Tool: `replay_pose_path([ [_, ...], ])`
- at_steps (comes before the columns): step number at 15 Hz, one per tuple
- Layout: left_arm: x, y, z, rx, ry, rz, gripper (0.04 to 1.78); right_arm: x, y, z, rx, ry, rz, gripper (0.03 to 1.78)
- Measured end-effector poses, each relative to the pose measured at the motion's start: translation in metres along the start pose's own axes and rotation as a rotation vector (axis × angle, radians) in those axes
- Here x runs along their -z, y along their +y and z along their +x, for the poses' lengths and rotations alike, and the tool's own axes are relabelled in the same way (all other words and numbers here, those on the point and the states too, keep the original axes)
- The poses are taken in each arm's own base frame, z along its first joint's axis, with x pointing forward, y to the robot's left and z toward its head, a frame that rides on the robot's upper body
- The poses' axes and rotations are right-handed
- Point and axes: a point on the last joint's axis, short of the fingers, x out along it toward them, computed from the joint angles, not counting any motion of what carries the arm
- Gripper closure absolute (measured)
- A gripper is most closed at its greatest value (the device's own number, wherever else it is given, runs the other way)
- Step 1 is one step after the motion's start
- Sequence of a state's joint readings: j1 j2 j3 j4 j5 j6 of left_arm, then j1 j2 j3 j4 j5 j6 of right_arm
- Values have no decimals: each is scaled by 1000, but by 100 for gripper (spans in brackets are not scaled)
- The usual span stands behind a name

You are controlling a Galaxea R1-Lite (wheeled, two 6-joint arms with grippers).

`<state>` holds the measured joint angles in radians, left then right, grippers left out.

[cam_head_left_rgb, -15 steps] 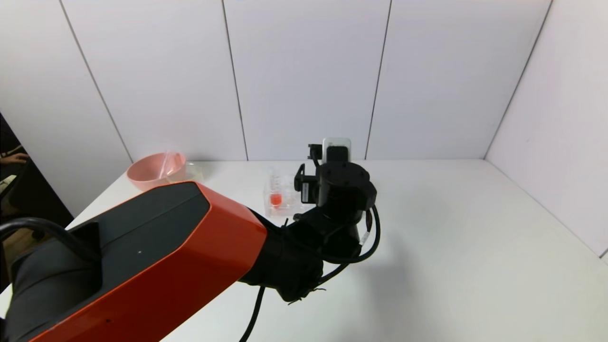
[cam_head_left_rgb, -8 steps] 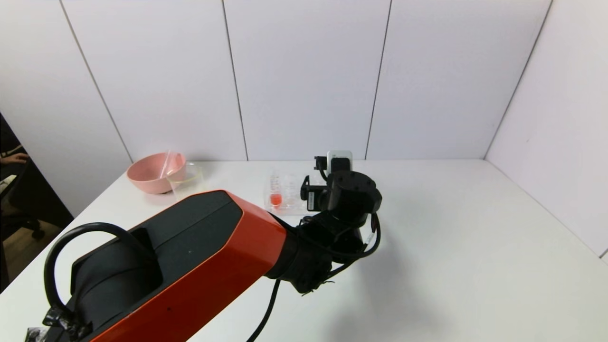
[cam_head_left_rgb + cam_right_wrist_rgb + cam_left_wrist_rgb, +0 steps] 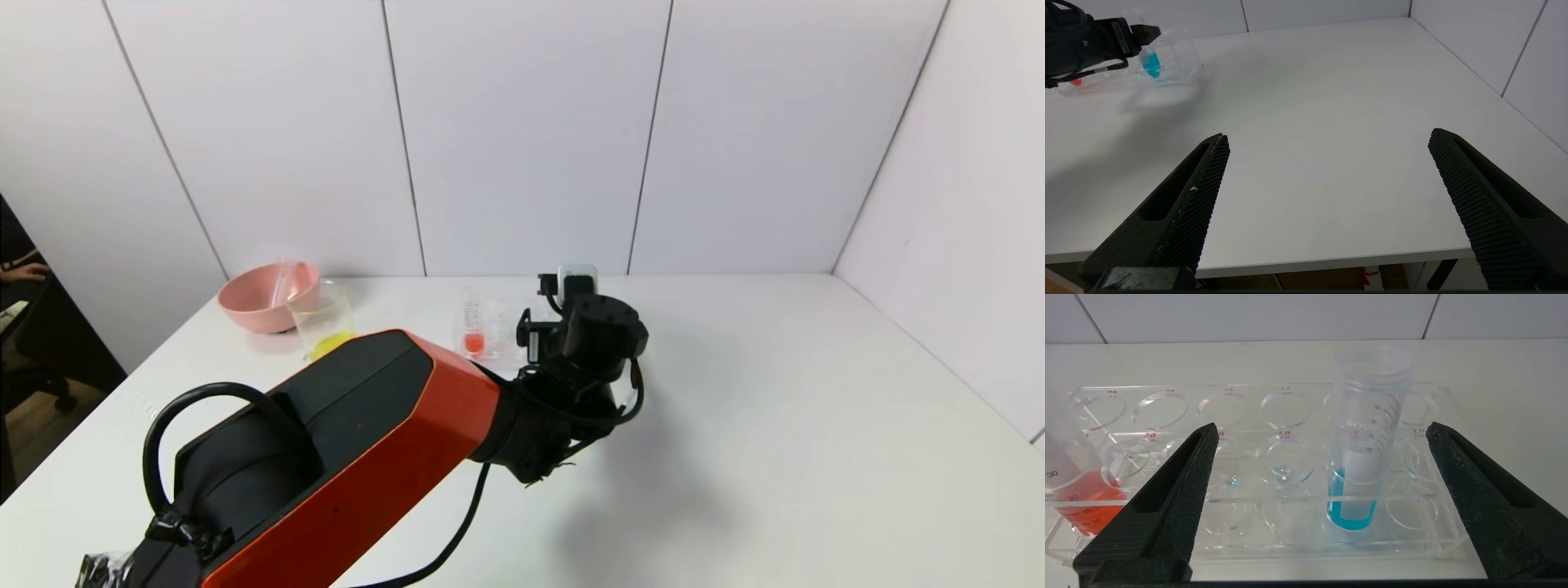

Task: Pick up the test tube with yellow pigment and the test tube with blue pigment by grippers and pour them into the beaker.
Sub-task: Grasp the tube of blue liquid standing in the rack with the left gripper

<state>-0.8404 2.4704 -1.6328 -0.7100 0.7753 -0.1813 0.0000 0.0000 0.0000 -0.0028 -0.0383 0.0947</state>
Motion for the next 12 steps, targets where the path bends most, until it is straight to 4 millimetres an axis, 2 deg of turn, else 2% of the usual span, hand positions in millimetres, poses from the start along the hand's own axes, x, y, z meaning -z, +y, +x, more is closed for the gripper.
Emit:
replay_pose_path([
  [8,-3,4,11,-3,-7,-13,8,0,0,0,0,0,0,4],
  [10,-1,4,12,0,-3,-11,23,0,0,0,0,0,0,4],
  [12,1,4,12,0,0,-16,47,0,0,0,0,0,0,4],
])
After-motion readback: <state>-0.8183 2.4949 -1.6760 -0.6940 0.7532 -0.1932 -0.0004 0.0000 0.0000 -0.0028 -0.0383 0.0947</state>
